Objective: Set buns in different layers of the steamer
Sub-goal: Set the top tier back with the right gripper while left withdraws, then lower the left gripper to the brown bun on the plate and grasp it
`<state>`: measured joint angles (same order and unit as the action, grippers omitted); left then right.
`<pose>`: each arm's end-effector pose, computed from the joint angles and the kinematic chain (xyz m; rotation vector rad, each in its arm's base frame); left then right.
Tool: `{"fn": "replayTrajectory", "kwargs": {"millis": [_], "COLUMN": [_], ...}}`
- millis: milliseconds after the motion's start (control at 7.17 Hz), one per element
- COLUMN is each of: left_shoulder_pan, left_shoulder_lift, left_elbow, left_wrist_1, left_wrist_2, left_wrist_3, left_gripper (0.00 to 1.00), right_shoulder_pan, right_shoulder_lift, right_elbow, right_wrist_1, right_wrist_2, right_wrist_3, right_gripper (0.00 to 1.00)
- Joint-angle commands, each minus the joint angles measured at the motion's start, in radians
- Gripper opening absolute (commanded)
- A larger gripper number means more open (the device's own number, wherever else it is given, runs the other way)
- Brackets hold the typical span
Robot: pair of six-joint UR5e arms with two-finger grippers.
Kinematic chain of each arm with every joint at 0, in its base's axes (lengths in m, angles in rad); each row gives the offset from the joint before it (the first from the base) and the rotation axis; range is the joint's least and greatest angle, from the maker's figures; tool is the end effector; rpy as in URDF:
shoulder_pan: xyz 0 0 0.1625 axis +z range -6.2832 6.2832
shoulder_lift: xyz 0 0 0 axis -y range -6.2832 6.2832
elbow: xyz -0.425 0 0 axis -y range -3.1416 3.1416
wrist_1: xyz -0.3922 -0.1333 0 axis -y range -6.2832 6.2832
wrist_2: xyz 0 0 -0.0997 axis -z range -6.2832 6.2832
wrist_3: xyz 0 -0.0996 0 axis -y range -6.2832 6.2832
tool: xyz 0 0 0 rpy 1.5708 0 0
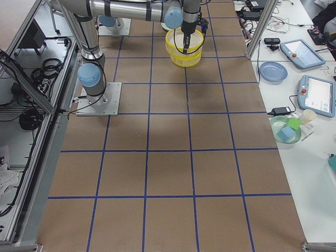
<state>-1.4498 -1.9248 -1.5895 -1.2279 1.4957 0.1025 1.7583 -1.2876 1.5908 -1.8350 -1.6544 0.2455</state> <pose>-0.0662 -0.6218 0.3161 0.0300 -3.0633 -0.0325 0.2326 -0.5552 0.3504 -0.0860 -3.0502 -0.0307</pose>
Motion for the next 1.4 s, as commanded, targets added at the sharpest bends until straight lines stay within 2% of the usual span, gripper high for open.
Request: {"fn": "replayTrajectory", "kwargs": {"millis": [0, 419, 698, 837, 977, 1116, 1256], "left_shoulder_pan": [0.075, 0.109, 0.108, 0.108, 0.108, 0.108, 0.108], "left_shoulder_lift": [0.001, -0.019, -0.042, -0.057, -0.068, -0.071, -0.071], "left_elbow": [-0.052, -0.174, -0.199, -0.201, -0.199, -0.195, -0.185], "left_wrist_1": [-0.009, 0.005, 0.007, 0.005, 0.005, 0.005, 0.001], "left_wrist_2": [0.081, 0.075, 0.069, 0.072, 0.077, 0.077, 0.08], "left_wrist_3": [0.31, 0.534, 0.542, 0.542, 0.546, 0.548, 0.549], "left_gripper": [1.0, 1.0, 1.0, 0.84, 0.63, 0.28, 0.0], "right_shoulder_pan": [0.059, 0.088, 0.09, 0.09, 0.09, 0.09, 0.09], "right_shoulder_lift": [0.114, 0.139, 0.145, 0.143, 0.14, 0.133, 0.126], "right_elbow": [0.0, 0.001, 0.003, 0.003, 0.003, -0.008, -0.014], "right_wrist_1": [-0.104, -0.136, -0.148, -0.148, -0.148, -0.145, -0.145], "right_wrist_2": [0.059, 0.065, 0.059, 0.056, 0.056, 0.056, 0.055], "right_wrist_3": [0.044, 0.07, 0.067, 0.067, 0.073, 0.078, 0.078], "right_gripper": [0.0, 0.0, 0.0, 0.0, 0.0, 0.0, 0.0]}}
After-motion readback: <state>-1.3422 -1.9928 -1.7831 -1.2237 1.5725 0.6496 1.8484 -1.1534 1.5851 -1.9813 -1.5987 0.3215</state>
